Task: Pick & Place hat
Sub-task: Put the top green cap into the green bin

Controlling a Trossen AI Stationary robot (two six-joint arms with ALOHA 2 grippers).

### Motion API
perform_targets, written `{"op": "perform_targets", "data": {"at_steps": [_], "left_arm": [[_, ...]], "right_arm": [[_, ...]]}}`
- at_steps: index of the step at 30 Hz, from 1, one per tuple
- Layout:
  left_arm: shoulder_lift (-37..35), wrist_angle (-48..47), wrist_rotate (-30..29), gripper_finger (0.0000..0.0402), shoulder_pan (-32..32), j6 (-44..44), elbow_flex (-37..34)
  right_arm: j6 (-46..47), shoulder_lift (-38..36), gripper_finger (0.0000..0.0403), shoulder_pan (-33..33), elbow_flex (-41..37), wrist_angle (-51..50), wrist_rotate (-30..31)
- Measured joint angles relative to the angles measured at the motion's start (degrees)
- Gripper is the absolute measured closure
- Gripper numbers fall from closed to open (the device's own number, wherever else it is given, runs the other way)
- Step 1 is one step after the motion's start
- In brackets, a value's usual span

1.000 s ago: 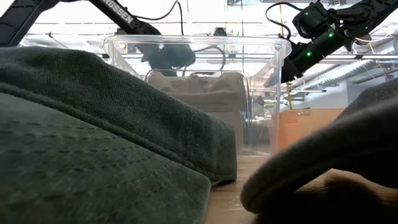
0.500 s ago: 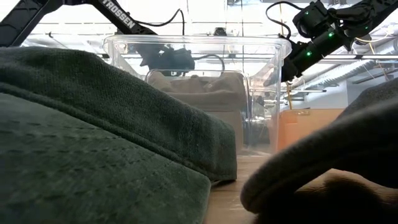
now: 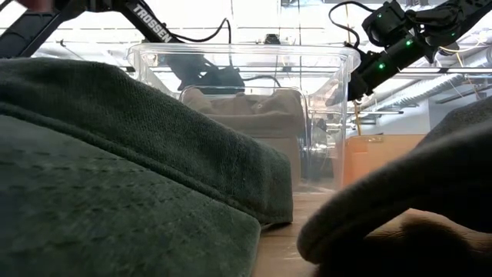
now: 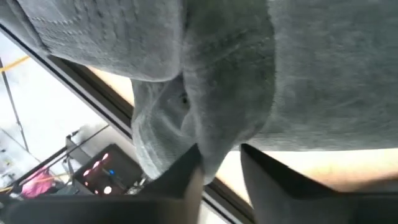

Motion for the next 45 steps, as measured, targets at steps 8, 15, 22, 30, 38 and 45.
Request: {"op": "perform_targets", "data": {"at_steps": [8,15,22,30,38,45], "left_arm": [[-0.26,0.34,-10.42,0.0386,-2.41,3.19,0.68],[-5.09,0.46,-13.89,0.0393,-4.05,1.87,2.29],[-14.25,-3.59,-19.90,0.0388,-4.42,-5.53,2.29],[-25.00,-14.31,-24.15,0.0386,-8.07,-16.09,2.29],[-32.25,-30.83,-32.34,0.0389,-15.07,-40.44,2.32],[-34.24,-52.53,-29.84,0.0396,-21.77,-75.50,2.32]], "right_arm": [[-0.24,0.00,0.0282,-0.02,-0.01,0.00,0.02],[-0.18,0.00,0.0285,-0.02,-0.01,-0.01,0.07],[0.17,0.00,0.0287,0.00,-0.01,-0.22,0.07],[0.88,0.00,0.0287,0.09,-0.01,-0.16,0.06],[1.75,0.00,0.0287,0.09,-0.01,-0.07,0.04],[2.39,0.00,0.0287,0.09,-0.01,-0.43,0.04]]}}
